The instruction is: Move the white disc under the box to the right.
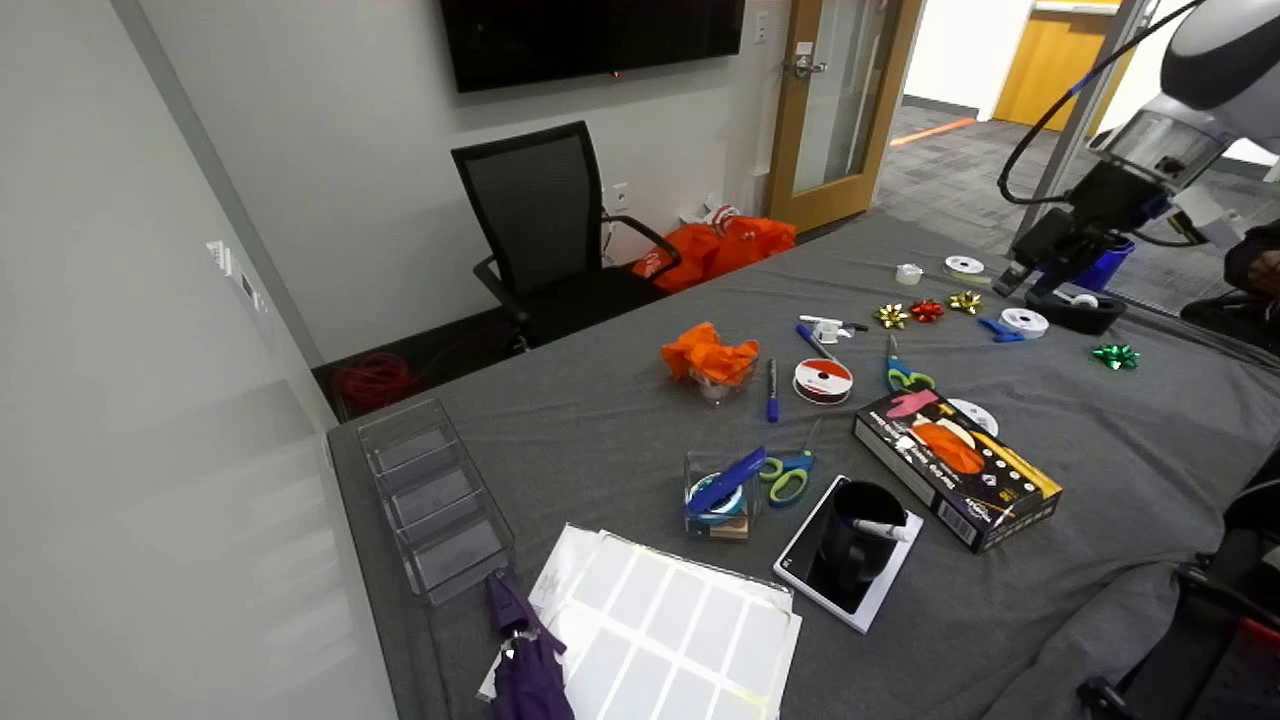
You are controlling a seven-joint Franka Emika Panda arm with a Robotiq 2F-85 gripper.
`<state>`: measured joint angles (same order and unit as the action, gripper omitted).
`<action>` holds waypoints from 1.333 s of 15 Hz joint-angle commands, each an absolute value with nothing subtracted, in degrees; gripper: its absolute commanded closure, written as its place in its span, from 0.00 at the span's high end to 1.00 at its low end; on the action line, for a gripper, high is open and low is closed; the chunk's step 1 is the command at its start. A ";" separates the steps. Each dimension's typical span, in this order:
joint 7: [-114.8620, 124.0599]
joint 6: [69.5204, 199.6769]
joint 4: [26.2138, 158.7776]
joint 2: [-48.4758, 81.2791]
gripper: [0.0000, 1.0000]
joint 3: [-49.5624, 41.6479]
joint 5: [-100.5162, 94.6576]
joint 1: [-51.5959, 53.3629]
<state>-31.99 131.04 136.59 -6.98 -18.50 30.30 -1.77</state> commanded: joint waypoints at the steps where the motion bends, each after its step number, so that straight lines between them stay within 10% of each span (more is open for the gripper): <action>1: -37.91 134.20 134.49 1.39 1.00 -18.01 36.63 -5.29; 20: -35.16 149.96 128.72 21.59 1.00 -7.73 36.82 -17.04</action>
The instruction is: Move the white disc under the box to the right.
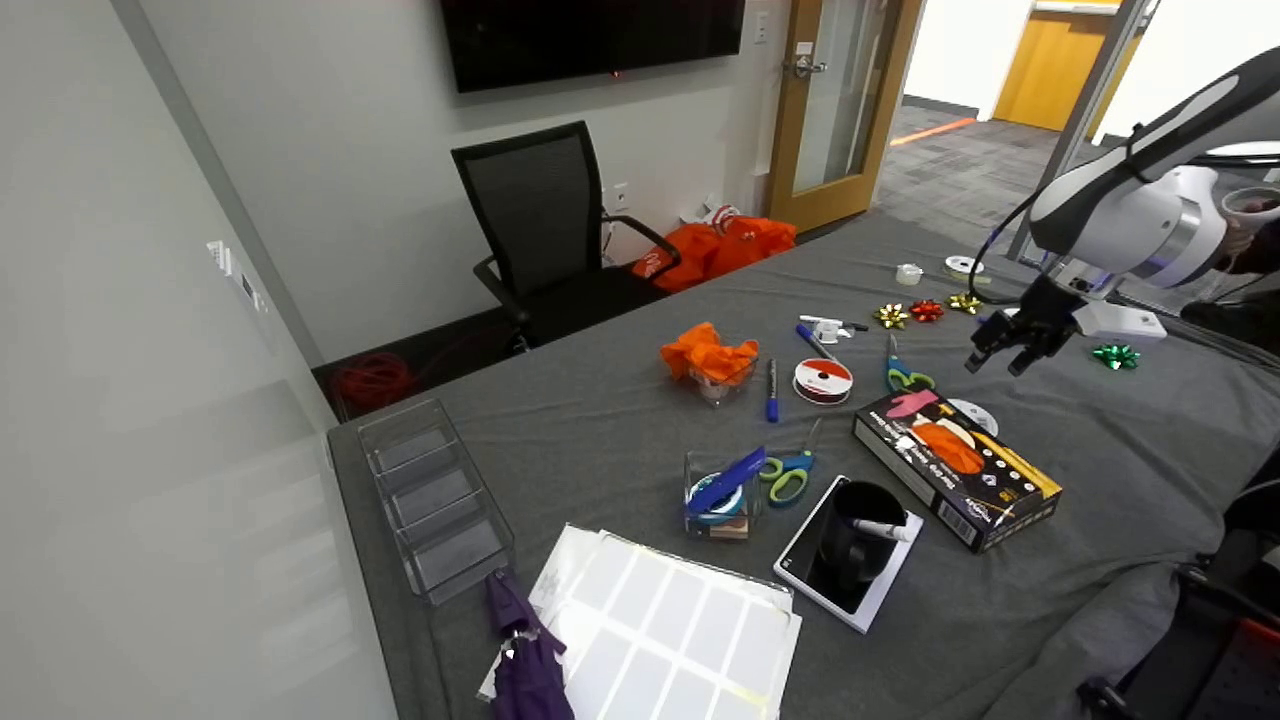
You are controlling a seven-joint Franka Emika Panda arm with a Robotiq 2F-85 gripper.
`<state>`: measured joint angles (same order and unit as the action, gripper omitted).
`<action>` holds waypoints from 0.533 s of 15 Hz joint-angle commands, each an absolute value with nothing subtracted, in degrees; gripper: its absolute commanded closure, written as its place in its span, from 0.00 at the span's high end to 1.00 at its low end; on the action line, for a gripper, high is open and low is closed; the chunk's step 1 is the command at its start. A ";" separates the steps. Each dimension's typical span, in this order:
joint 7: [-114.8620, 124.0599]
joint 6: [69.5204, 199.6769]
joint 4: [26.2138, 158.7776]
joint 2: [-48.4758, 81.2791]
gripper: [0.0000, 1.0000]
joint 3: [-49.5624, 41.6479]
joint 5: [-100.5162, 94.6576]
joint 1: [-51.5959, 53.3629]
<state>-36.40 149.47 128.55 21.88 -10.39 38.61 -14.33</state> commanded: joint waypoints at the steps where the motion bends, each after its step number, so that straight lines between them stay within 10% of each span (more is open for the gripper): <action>1: -35.16 149.96 128.63 21.59 1.00 -7.71 36.81 -17.04; 8: -38.80 149.86 125.00 27.20 1.00 -4.13 38.48 -22.47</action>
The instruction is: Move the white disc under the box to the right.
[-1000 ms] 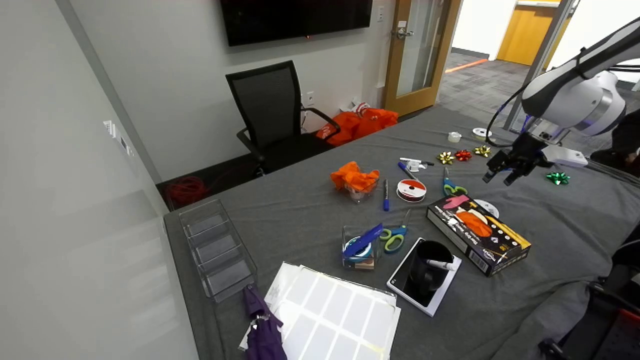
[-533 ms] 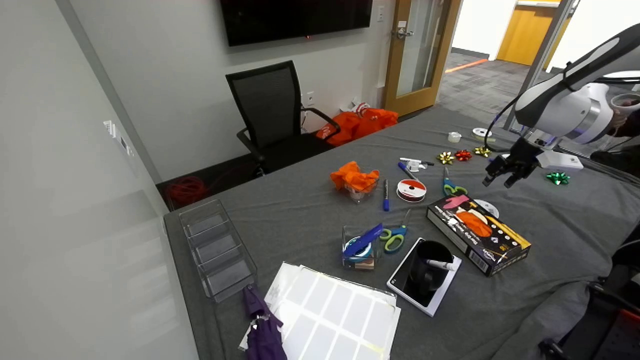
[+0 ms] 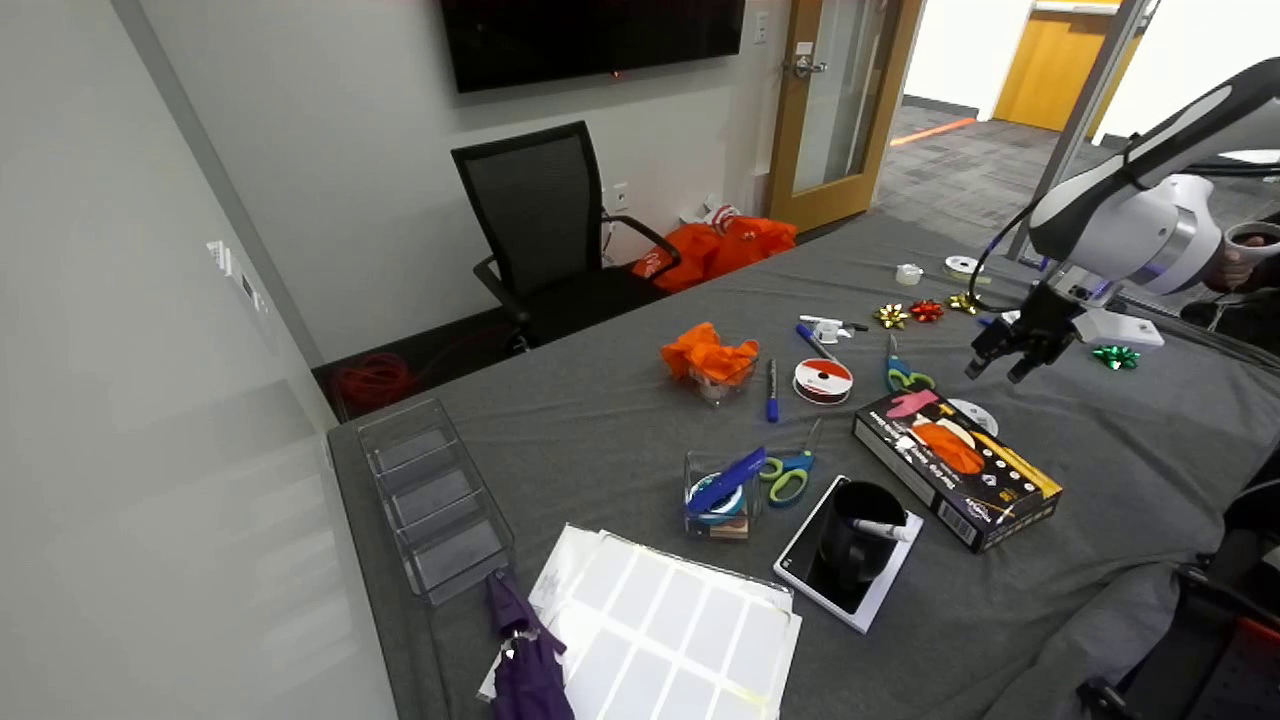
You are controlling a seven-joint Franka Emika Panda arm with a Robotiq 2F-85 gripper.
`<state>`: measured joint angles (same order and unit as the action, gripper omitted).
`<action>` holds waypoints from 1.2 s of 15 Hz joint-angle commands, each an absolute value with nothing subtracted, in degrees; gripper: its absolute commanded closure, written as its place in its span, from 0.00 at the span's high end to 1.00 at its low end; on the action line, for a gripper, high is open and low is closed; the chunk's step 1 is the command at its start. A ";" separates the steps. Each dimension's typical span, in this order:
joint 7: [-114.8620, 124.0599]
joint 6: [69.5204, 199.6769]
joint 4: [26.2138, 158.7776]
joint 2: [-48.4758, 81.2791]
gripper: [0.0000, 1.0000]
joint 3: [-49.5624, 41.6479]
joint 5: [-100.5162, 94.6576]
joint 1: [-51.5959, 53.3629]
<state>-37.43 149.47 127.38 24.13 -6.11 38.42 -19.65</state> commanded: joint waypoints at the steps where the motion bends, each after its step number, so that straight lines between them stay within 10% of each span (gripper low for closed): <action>1: -38.62 149.82 124.62 27.79 1.00 -3.90 38.34 -22.90; 18: -39.57 145.22 121.62 31.82 1.00 3.88 30.49 -29.80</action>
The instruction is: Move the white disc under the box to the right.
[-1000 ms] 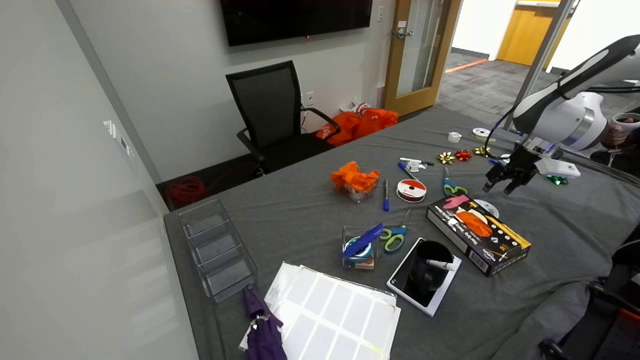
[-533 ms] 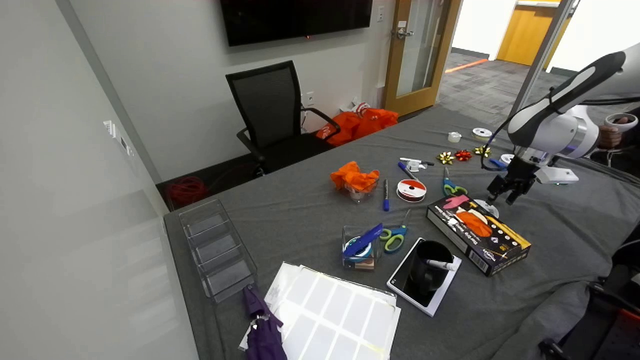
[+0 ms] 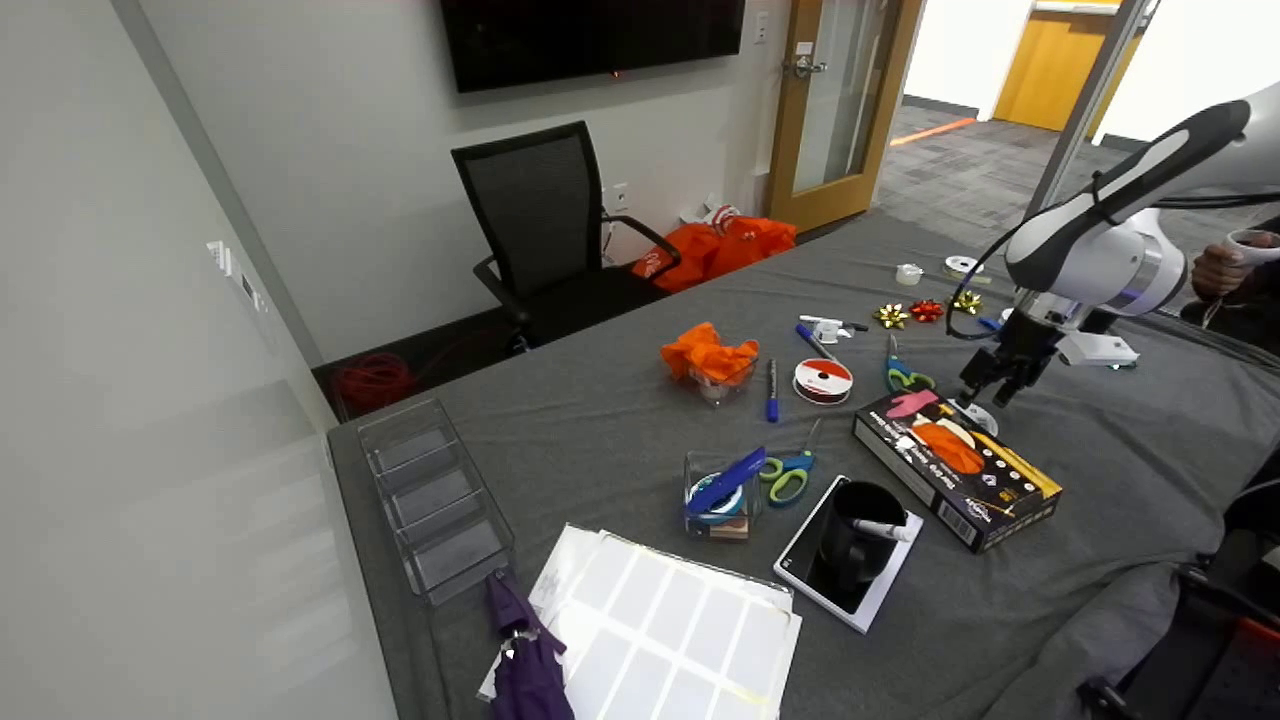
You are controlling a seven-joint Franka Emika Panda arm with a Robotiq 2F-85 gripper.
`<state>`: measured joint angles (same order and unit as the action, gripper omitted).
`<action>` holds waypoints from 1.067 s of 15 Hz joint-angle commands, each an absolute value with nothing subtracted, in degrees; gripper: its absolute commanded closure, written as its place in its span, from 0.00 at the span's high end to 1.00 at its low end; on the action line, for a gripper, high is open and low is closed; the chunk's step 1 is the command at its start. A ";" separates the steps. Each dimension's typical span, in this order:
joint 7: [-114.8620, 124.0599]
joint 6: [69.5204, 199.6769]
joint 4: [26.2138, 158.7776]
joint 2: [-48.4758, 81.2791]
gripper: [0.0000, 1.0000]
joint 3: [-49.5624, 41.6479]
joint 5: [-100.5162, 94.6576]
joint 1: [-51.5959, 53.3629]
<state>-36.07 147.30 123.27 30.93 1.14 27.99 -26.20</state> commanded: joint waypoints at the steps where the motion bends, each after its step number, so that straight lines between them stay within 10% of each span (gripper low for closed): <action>1: -40.21 144.76 121.21 32.18 1.00 4.20 31.28 -30.40; 10: -48.13 137.60 118.36 34.81 0.97 4.62 39.30 -33.90; 16: -54.12 133.58 116.49 36.50 0.48 2.49 46.09 -32.59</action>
<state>-50.86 136.39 118.41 35.00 3.15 43.42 -32.44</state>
